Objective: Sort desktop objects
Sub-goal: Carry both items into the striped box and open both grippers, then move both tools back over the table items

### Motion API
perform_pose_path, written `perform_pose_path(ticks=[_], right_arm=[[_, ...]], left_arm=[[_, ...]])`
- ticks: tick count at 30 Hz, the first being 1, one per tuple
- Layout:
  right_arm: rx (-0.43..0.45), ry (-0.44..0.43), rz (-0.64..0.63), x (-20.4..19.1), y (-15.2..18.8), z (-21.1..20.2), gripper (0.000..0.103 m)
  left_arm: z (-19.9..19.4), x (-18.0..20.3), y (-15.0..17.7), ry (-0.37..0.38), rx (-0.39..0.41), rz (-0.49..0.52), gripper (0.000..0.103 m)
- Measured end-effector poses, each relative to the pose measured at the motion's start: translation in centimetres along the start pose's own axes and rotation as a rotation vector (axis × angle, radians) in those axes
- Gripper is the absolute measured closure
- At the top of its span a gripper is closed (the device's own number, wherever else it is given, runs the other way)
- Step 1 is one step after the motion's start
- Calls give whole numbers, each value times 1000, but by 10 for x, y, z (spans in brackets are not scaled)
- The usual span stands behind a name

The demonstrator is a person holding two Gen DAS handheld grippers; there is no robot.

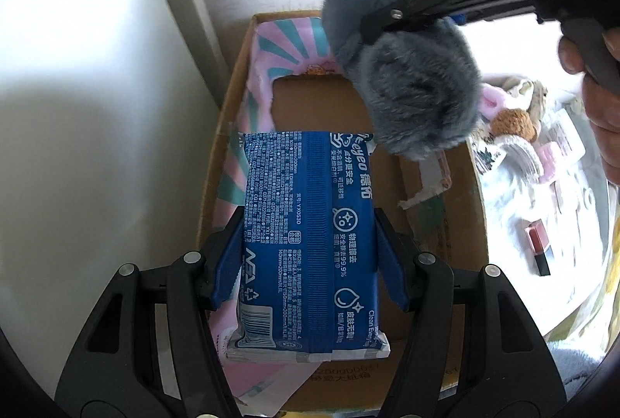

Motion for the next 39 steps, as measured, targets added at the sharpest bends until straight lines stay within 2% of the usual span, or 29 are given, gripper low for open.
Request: perform_pose_path(ticks=[1,2,4,5,6,7,10,11,13,17,18,23,26,28,30,32,35,39], right_arm=[[4,5,0,2,-1,2,64],[8,7,5,4,-2,2,59],[18,-12,39,12,-3,3,42],[16,-29,57,17,-4,3,35],[16,-48,74,23,-5,2,21],[25,-51,83,26,-5,0,17],[69,-25,87,42,3,-12,17],[73,-17,84,47,-3,-9,17],[86,-3,80,-10,7,-17,17],[94,1,79,-11,16,-23,17],[96,0,80,-29,19,-40,17],[101,-4,74,-30,33,-64,17],[91,8,69,-23,39,-81,17],[124,25,57,-20,44,-94,17],[150,90,48,-12,54,-113,17],[163,112,52,-2,64,-127,17],[205,110,108,24,86,-159,17],[260,155,173,64,118,-196,17]], left_arm=[[0,1,0,9,4,11,39],[-1,2,1,13,9,19,24],[-9,4,1,13,34,22,1],[-14,4,1,15,61,22,0],[-18,4,1,19,73,22,0],[-21,4,0,14,74,21,0],[-22,4,0,-15,70,23,0],[-21,4,0,-20,69,24,0],[-22,3,3,-26,71,24,0],[-22,5,4,-30,69,16,0],[-23,6,4,-29,69,15,0],[-33,8,9,-43,65,23,0],[-44,13,9,-32,87,27,0],[-56,17,6,-24,120,32,0],[-67,23,0,-23,142,45,0],[-77,29,-7,-25,167,57,0],[-89,39,-14,14,198,74,0],[-101,56,-22,40,232,102,0]])
Point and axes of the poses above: each gripper's, at about its wrist camera, not at the fingertips, and z roughly the way its jaws point, x to its right, y to its underside, the point moved 1 cm from there along z, roughly the way its jaws point, and after that the axes turned 5 degrees about -x, right-handed, at the moved point
